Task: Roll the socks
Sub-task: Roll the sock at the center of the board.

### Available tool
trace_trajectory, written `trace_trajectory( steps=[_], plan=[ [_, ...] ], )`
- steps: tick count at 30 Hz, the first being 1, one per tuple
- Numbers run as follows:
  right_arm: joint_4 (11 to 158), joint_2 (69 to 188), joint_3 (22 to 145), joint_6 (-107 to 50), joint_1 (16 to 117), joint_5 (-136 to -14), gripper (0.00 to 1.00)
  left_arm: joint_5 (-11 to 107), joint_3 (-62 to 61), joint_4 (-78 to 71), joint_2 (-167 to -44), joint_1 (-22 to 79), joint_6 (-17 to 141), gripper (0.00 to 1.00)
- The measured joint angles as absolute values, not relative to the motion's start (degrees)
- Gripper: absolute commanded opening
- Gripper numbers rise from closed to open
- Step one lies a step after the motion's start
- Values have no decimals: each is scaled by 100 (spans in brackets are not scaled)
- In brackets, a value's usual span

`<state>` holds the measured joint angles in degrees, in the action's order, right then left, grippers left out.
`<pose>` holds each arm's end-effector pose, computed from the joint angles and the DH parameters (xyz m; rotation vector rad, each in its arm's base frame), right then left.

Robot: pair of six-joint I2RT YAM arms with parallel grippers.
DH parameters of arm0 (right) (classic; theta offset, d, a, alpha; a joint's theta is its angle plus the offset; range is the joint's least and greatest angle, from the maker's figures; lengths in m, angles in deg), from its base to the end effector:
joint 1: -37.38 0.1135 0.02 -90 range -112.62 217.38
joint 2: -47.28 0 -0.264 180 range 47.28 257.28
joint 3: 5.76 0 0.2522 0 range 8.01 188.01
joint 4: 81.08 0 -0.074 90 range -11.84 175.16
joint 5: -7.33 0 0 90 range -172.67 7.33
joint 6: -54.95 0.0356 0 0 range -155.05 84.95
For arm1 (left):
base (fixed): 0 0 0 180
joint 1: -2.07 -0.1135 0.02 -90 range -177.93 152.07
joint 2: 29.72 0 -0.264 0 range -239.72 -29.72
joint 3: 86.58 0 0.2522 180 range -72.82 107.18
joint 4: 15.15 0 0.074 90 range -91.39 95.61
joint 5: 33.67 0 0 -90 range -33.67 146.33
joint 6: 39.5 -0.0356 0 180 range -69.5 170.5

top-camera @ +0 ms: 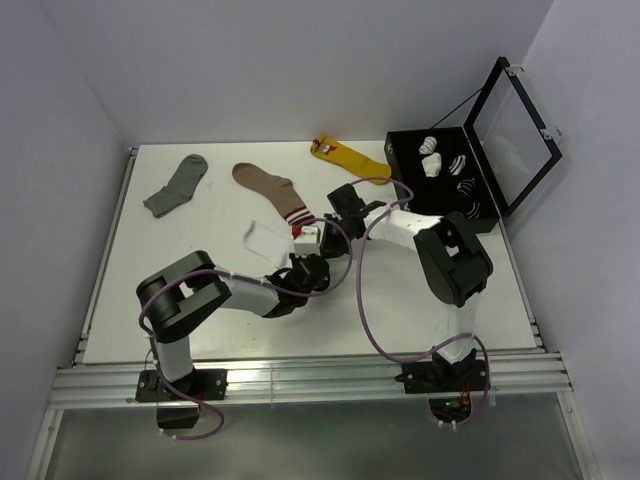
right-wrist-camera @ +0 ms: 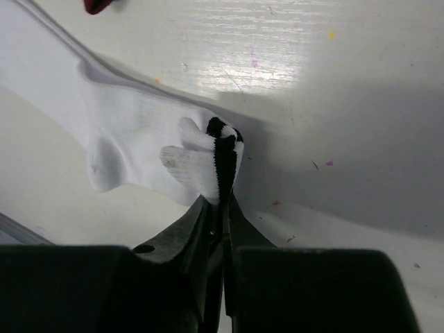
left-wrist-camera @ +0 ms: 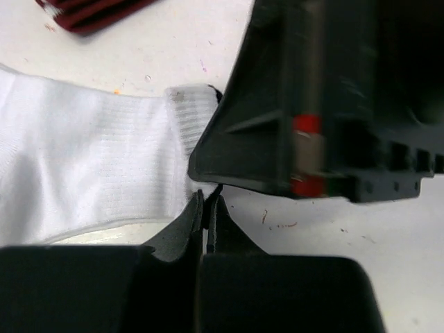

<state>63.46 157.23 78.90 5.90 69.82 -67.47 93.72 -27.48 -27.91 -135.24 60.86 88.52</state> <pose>0.3250 0.2176 0.1594 0.1104 2.7954 0.7351 0.1997 -0.2878 0.1285 0.0041 2.0451 -0.3539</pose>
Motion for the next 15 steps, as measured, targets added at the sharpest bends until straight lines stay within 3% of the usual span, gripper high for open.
trace_trajectory(
  steps=[8,15],
  plan=[
    [7096,15056,7206,789,6801,-6256,43,7573,-3325,-3250,-13091,5154,9695,0],
    [8014,14512,6725,861,6681,-5917,47,6312,-3637,-3694,-13036,4475,10478,0]
  ],
)
